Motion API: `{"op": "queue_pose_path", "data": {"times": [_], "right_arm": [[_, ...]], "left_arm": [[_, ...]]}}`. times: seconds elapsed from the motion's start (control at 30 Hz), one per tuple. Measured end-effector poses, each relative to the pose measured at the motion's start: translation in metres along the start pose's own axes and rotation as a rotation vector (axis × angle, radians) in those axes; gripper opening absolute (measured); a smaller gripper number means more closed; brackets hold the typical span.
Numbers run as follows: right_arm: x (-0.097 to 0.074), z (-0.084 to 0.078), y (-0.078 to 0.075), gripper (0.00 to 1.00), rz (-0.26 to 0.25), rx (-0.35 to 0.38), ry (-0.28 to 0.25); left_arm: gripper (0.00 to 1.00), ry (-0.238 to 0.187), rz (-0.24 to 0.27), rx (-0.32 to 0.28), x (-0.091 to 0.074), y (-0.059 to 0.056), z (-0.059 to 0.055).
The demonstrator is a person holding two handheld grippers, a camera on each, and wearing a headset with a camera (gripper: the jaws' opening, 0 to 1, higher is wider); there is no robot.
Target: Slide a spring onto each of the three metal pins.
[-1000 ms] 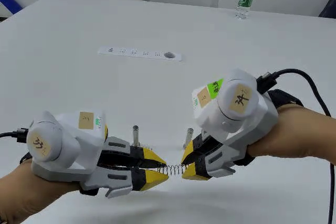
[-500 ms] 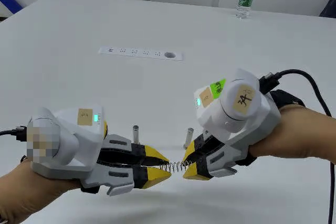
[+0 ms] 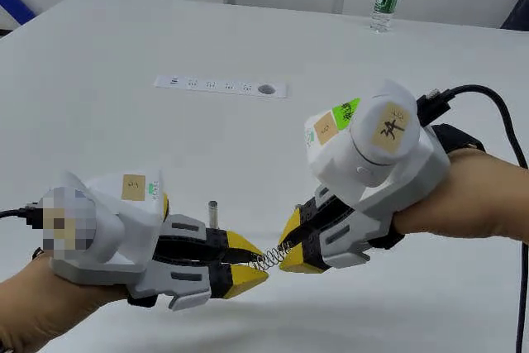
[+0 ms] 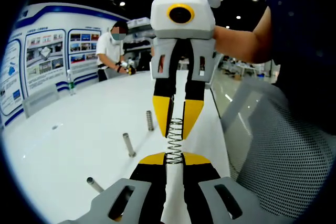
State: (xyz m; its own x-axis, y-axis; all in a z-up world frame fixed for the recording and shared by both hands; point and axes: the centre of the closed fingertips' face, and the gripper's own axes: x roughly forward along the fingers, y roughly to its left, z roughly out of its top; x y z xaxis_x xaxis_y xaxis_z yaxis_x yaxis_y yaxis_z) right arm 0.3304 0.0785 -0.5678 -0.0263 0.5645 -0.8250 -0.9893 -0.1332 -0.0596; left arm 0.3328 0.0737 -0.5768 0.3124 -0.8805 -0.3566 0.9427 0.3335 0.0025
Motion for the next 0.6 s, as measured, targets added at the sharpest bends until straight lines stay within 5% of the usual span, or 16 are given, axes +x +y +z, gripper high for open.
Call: {"op": "queue_pose_path", "data": {"times": [0.6], "right_arm": [[0.0, 0.017, 0.001, 0.12, -0.008, -0.031, 0.004]], "left_arm": [[0.1, -0.001, -0.001, 0.009, 0.003, 0.0, 0.001]]}}
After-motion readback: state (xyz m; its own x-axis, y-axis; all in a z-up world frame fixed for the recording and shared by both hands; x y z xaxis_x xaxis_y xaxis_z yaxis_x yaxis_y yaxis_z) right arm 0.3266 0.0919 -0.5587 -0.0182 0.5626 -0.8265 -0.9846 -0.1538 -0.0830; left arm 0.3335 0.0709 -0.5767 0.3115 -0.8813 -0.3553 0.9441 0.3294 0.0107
